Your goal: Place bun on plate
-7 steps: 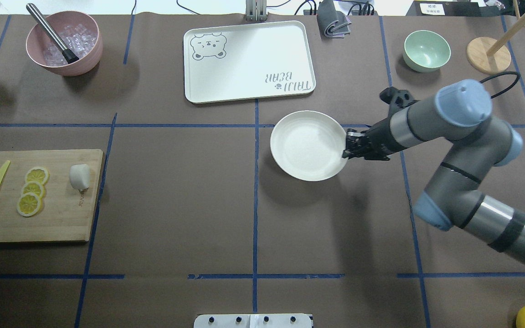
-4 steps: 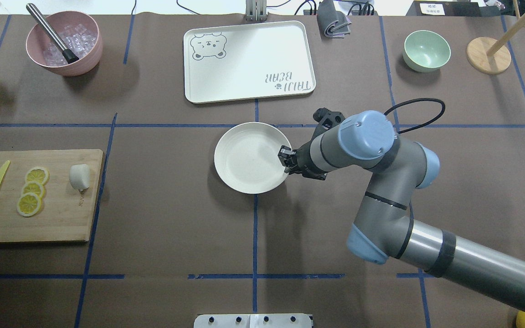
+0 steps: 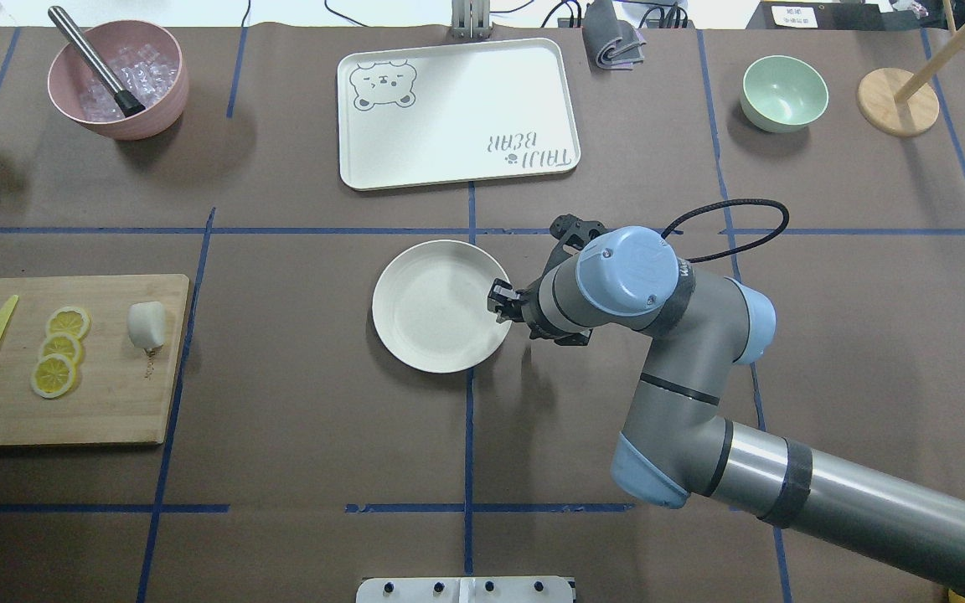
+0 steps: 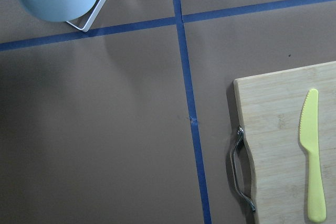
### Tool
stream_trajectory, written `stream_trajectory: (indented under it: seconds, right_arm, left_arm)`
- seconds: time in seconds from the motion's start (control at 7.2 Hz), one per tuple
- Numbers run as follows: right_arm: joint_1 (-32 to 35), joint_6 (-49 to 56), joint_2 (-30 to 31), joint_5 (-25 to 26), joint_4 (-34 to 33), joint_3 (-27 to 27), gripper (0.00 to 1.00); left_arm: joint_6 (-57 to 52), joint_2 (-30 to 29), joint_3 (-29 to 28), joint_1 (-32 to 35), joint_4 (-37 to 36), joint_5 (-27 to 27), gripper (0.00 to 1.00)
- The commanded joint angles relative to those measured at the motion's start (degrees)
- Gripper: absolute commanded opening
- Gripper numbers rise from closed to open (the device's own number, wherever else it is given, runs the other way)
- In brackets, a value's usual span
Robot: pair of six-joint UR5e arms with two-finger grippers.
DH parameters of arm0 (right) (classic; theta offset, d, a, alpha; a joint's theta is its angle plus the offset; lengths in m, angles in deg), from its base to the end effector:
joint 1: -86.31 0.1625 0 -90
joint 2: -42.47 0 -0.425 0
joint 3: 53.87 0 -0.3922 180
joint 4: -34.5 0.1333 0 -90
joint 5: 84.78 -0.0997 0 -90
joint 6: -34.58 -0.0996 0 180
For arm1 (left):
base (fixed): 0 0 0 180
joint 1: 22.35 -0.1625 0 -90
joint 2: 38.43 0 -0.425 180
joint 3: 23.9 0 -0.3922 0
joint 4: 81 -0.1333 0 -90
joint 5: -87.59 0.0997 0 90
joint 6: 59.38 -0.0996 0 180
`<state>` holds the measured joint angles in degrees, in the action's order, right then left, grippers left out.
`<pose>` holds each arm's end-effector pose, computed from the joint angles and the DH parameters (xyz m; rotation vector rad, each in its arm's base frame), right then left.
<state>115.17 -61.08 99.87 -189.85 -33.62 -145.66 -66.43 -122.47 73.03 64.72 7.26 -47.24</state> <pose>-0.5507 -0.4261 0.2695 -0.0406 -1.0124 0.4215 -0.0402 -0.4494 0.6505 0.0154 0.7833 0.1599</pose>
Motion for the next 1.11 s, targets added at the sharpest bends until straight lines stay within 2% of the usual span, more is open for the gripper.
stream_trajectory:
  seconds: [0.0, 0.28, 0.42, 0.69, 0.97]
  right_arm:
    - [6.2, 11.5, 0.0, -7.0, -16.2, -5.4, 1.0]
    - [15.0, 29.8, 2.0, -10.7, -29.7, -9.1, 1.0]
    - [19.0, 39.1, 4.8, -11.9, -31.3, -10.3, 1.0]
    - [32.6, 64.8, 15.8, -19.8, -31.3, -11.7, 1.0]
    - [44.6, 88.9, 26.0, -20.6, -31.4, -11.5, 1.0]
  left_arm:
    - [0.0, 0.0, 0.0, -0.1, 0.2, 0.1, 1.0]
    - [-0.4, 0.0, 0.1, -0.3, 0.2, 0.4, 1.0]
    - [-0.6, 0.1, 0.3, -0.3, 0.2, 0.4, 1.0]
    - [-0.2, 0.0, 0.1, -0.8, 0.2, 0.5, 1.0]
    - [0.1, -0.5, 0.2, -0.9, 0.2, 0.5, 1.0]
